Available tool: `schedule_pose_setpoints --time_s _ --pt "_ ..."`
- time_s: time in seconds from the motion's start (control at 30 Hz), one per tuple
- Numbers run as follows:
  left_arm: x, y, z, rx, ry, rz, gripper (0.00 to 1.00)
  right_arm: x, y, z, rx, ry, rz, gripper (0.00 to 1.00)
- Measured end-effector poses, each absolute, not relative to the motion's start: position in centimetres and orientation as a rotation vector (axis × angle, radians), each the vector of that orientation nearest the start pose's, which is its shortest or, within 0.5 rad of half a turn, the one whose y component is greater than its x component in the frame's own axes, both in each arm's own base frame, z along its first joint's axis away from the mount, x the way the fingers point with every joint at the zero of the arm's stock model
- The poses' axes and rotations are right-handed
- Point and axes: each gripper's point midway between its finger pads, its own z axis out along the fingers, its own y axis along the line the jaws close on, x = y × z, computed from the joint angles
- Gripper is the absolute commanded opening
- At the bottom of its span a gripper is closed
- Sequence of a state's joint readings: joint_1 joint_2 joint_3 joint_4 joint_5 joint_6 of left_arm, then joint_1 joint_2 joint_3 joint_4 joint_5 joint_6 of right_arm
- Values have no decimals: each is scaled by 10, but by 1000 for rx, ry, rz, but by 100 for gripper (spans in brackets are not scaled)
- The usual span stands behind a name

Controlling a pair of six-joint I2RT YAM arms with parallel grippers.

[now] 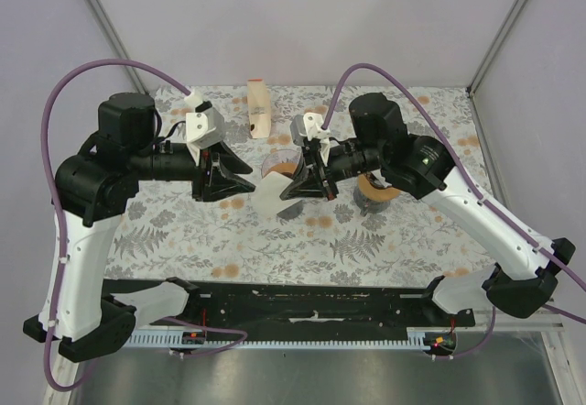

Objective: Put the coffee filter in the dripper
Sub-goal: Place the coffee filter in the coffee dripper.

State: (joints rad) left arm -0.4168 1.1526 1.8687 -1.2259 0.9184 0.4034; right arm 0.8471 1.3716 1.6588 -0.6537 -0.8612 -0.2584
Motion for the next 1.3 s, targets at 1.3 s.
schedule_pose_setpoints --time_s 1.3 --pt "155 -202 435 1247 1541 -871 40 140 349 390 -1522 1303 1209 0"
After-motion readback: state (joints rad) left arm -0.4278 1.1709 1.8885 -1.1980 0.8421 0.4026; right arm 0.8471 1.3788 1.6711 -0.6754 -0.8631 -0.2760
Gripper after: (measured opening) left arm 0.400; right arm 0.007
